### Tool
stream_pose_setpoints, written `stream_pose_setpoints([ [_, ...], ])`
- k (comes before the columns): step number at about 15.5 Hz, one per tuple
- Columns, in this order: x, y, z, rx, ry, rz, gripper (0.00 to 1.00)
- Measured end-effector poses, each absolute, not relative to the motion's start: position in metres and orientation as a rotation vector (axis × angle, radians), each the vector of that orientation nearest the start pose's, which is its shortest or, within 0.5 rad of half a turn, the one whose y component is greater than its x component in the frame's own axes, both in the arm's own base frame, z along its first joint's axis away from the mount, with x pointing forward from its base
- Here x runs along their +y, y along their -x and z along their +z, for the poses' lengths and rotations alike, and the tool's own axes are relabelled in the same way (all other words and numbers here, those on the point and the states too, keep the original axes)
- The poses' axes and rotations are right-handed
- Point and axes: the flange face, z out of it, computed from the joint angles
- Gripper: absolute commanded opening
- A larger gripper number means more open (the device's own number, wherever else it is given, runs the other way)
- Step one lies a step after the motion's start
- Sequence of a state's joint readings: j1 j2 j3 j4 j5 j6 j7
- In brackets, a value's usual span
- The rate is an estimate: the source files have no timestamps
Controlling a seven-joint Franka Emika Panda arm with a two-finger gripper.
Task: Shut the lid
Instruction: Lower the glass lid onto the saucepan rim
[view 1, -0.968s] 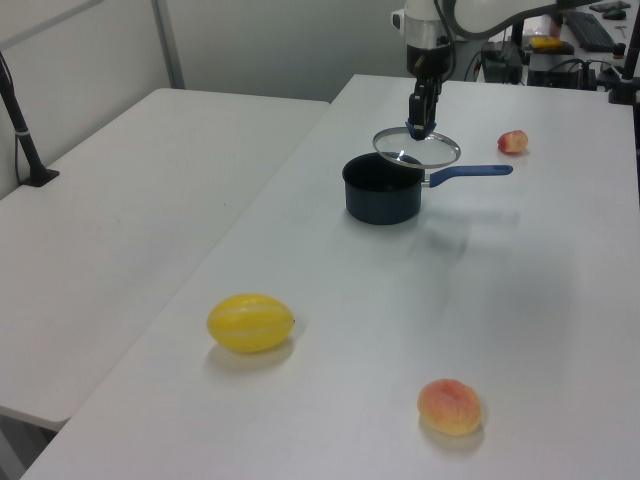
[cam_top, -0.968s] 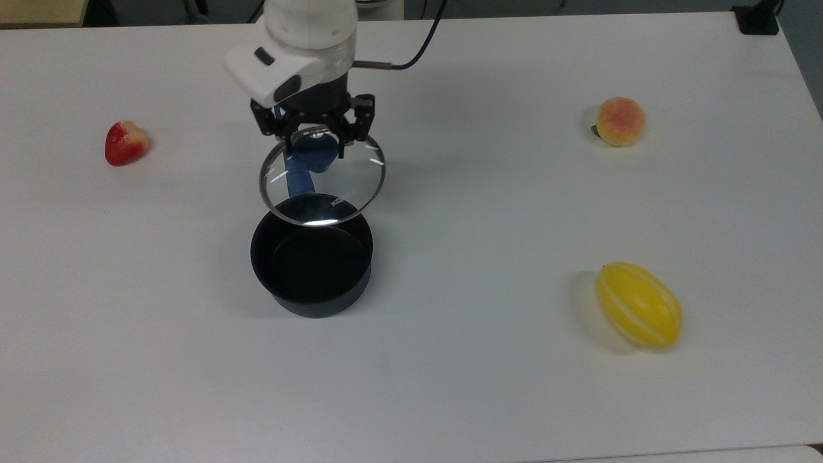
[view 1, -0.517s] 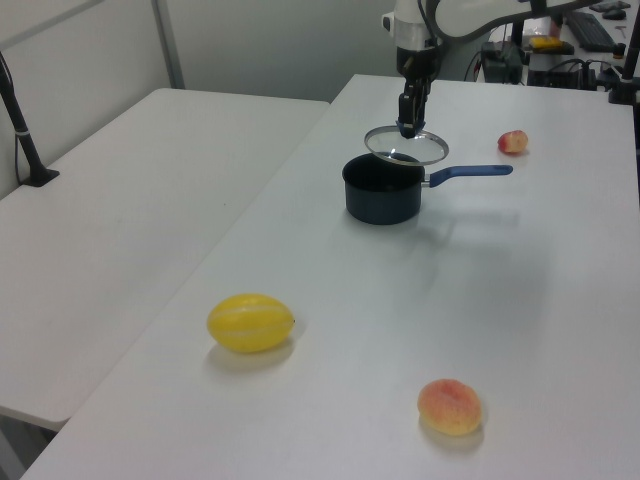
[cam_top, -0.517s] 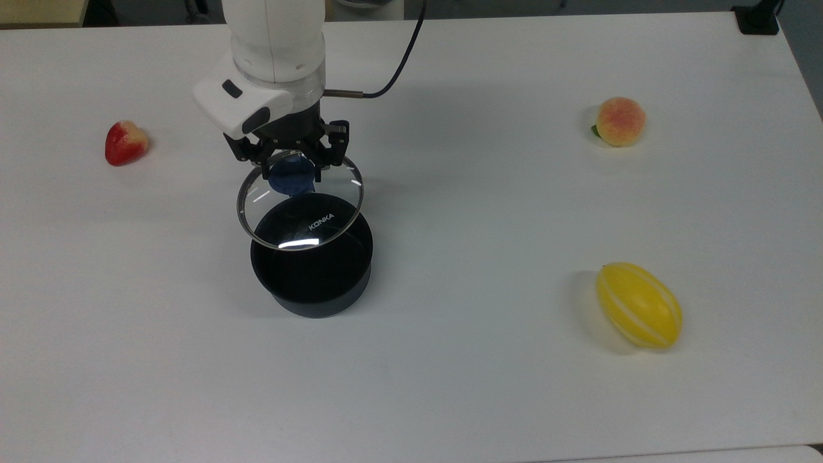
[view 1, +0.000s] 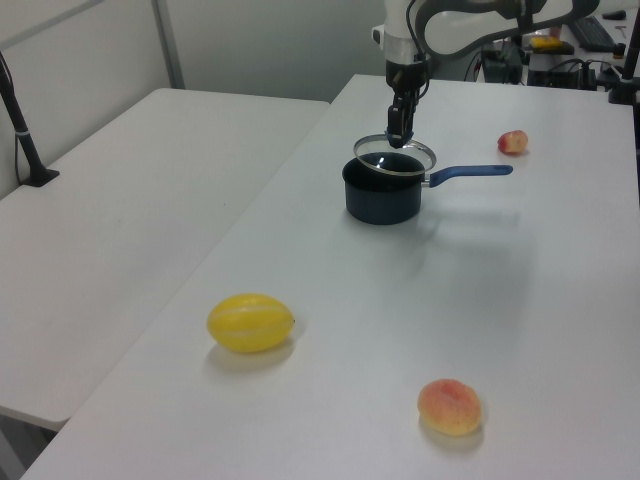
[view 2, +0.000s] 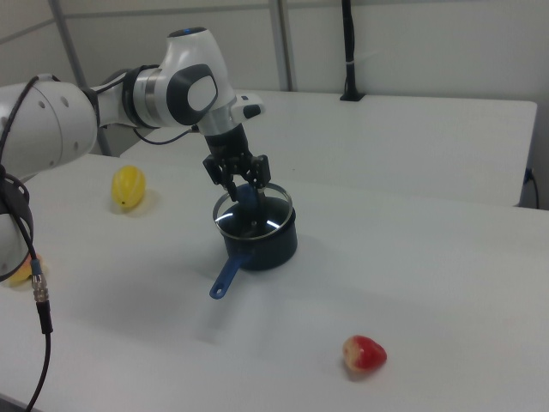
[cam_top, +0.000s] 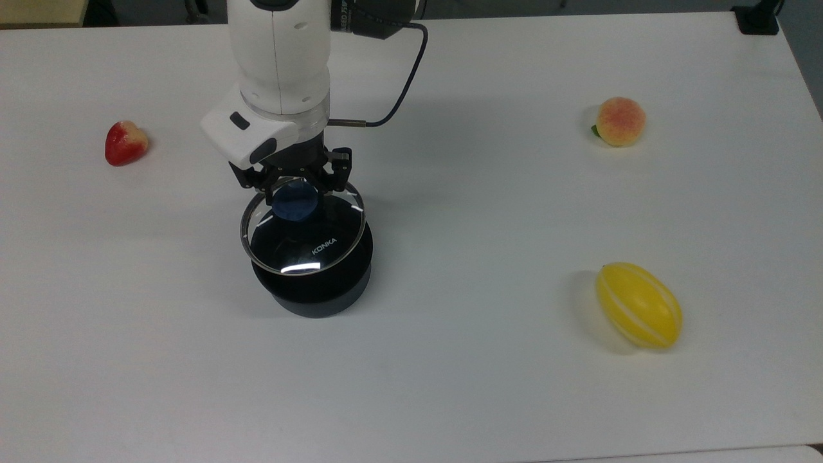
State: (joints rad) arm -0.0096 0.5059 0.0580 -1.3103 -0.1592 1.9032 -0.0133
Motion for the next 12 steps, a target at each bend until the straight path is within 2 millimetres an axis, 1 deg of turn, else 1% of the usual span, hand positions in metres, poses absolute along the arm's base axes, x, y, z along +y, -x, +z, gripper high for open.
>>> stream_pose_setpoints([
  [6, 0.016, -0.72, 0.45, -0.168, 3.255, -0.175, 0.1],
  [12, 0.019, -0.722, 0.441, -0.178, 3.255, -0.158, 0.1],
])
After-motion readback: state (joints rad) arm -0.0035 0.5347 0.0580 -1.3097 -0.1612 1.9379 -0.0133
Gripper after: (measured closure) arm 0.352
